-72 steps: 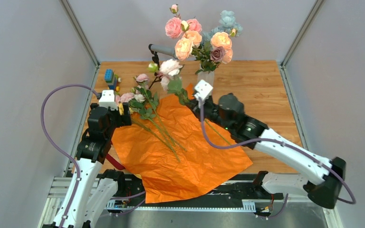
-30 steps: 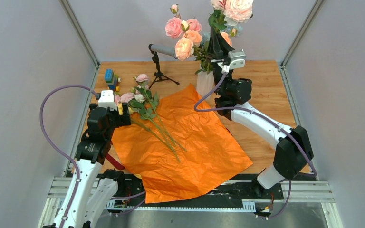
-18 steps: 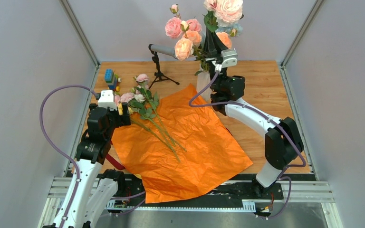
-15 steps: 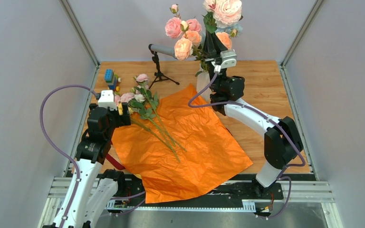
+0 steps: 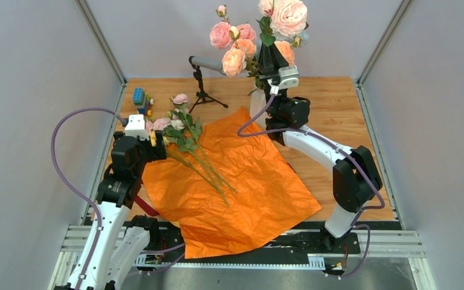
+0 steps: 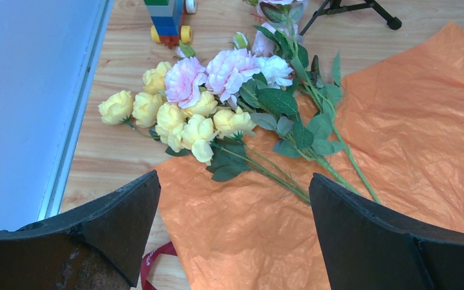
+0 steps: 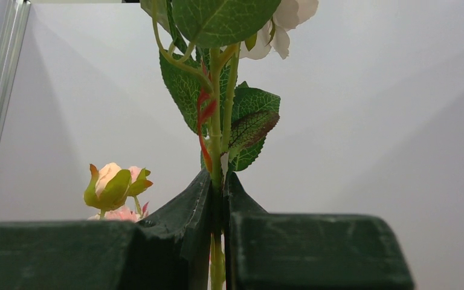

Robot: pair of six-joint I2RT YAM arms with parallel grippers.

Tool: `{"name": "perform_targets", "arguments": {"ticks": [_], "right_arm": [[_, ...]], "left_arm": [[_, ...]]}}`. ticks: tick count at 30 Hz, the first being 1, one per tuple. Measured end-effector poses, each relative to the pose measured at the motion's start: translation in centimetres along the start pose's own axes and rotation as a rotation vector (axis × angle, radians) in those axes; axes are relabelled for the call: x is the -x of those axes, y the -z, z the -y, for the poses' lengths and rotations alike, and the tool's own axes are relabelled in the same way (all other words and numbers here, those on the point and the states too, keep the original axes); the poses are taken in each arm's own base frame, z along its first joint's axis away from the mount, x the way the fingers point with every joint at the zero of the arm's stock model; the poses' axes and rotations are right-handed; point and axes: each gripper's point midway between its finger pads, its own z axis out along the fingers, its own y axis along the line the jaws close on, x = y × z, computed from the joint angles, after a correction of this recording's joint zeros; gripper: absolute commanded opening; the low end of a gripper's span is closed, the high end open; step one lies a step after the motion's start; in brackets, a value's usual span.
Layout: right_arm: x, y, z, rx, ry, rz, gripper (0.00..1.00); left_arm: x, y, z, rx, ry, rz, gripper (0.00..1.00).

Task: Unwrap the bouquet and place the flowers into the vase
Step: Insert the fake flower into the vase.

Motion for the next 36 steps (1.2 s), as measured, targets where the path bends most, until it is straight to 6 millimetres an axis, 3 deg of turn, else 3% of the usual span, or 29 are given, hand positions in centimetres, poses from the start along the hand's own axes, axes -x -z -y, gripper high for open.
{"name": "perform_targets", "arguments": {"ticks": [13, 21, 36], "right_arm": [[-2.1, 0.9, 0.0, -0.011, 0.025, -0.029, 0.0], [-4.9, 3.4, 0.1, -0.022, 0.035, -0.12, 0.0], [-8.3, 6.8, 0.2, -0.043, 0.007, -0.242, 0.0]], "left_arm": [[-0.1, -0.1, 0.0, 0.0, -0.001, -0.005, 1.0], [-0.1, -0.1, 0.0, 0.0, -0.001, -0.005, 1.0], [-0.1, -0.1, 0.0, 0.0, -0.001, -0.005, 1.0]]}}
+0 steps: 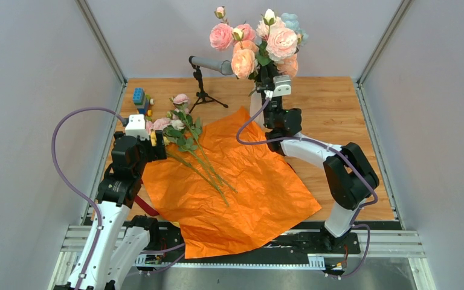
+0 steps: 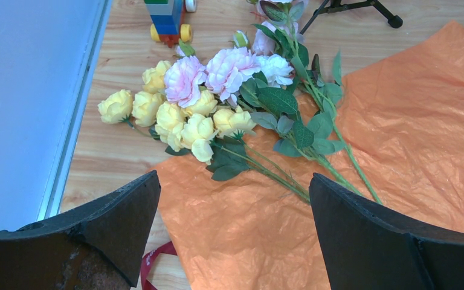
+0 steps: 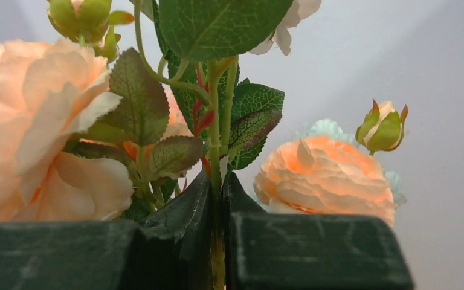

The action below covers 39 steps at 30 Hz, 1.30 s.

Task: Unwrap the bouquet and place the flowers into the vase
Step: Insert the fake flower into the vase.

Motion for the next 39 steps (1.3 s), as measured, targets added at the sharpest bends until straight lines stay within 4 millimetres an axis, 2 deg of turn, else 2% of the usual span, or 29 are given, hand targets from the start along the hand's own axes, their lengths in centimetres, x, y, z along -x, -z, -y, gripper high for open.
{"name": "perform_targets", "arguments": {"ticks": [14, 33, 39], "right_arm": [[-2.4, 2.0, 0.1, 0.002, -0.014, -0.082, 0.0], [-2.6, 2.7, 0.4, -0.003, -0.026, -0.113, 0.01], [-4.6, 3.7, 0.3, 0.009, 0.007, -0.195, 0.06]], "left_arm": [[0.0, 0.0, 0.0, 0.0, 0.0, 0.0, 1.0], [0.0, 0.0, 0.0, -0.002, 0.0, 0.0, 1.0], [0.0, 0.0, 0.1, -0.005, 0.0, 0.0, 1.0]]}}
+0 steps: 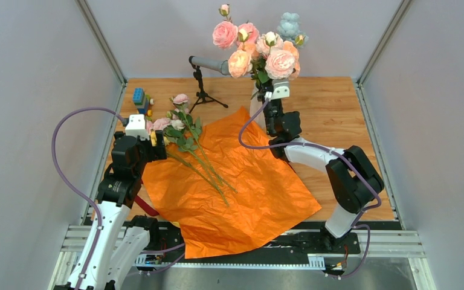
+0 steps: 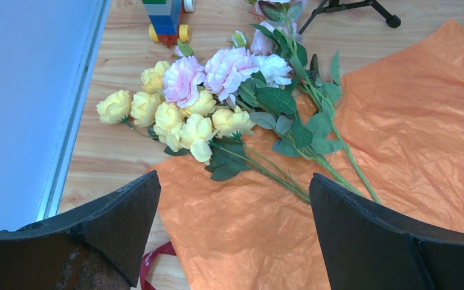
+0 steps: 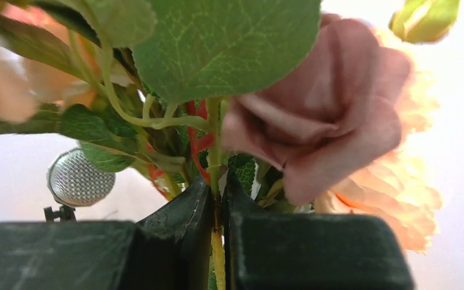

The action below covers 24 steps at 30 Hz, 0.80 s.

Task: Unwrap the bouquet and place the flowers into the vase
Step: Insert the fake flower into the vase.

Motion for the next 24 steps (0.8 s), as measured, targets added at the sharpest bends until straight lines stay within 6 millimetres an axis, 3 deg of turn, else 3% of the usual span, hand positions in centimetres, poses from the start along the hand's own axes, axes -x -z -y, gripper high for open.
{"name": "perform_targets", "arguments": {"ticks": [6, 14, 24], "right_arm": [[-1.9, 0.6, 0.0, 0.007, 0.028, -0.066, 0.11], [-2.7, 0.8, 0.0, 0.01, 0.043, -0.097, 0.17], [-4.0, 1.2, -0.1, 0.019, 0.067, -0.151, 0.33]], "left_arm": [[0.0, 0.0, 0.0, 0.0, 0.0, 0.0, 1.0], [0.0, 0.0, 0.1, -0.003, 0.0, 0.0, 1.0], [0.0, 0.0, 0.1, -0.003, 0.0, 0.0, 1.0]]}}
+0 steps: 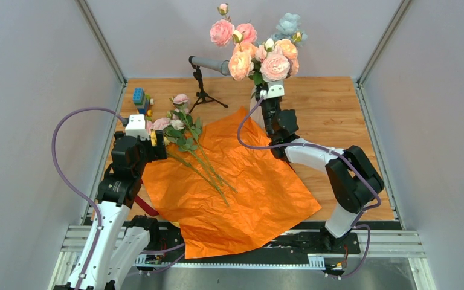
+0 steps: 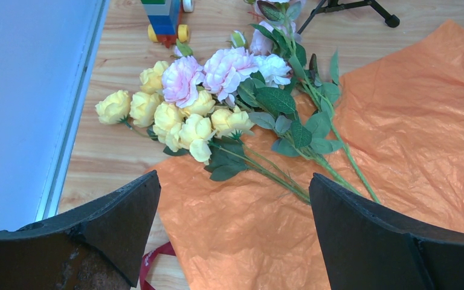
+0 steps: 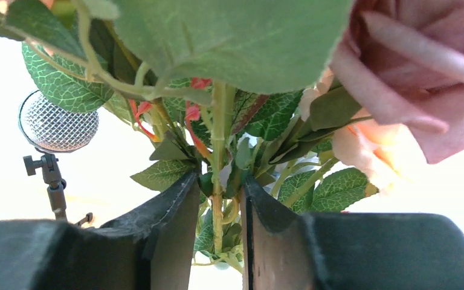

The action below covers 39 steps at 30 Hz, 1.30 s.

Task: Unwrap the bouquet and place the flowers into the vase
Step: Insert the fake flower into the vase.

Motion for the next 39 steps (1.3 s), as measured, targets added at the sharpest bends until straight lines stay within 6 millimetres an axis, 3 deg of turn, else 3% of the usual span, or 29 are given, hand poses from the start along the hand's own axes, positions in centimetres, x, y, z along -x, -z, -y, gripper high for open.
{"name": "perform_targets", "arguments": {"ticks": [5, 12, 18, 22, 28, 34, 39], "right_arm": [[-0.3, 0.0, -0.1, 0.005, 0.006, -0.012, 0.4], [-0.9, 0.3, -0.2, 0.015, 0.017, -0.027, 0.61], [-2.1, 2.4, -0.2, 0.039, 0.042, -0.071, 0.71], [-1.9, 3.7, -0.2, 0.055, 0.046, -0.085, 0.81], [-1.1, 5.6, -0.1, 0.067, 0.038, -0.088, 0.85], [-1.2, 8.6, 1.2, 0.071, 0.04, -0.139, 0.85], [1.7, 10.7, 2.9, 0.075, -0.032, -0.154, 0.85]], "left_arm": [[0.0, 0.0, 0.0, 0.0, 0.0, 0.0, 1.0], [0.0, 0.0, 0.0, 0.0, 0.0, 0.0, 1.0], [0.0, 0.0, 0.0, 0.0, 0.0, 0.0, 1.0], [0.0, 0.0, 0.0, 0.0, 0.0, 0.0, 1.0], [0.0, 0.0, 0.0, 0.0, 0.0, 0.0, 1.0], [0.0, 0.0, 0.0, 0.001, 0.0, 0.0, 1.0], [0.1, 0.1, -0.1, 0.005, 0.001, 0.005, 1.0]]}}
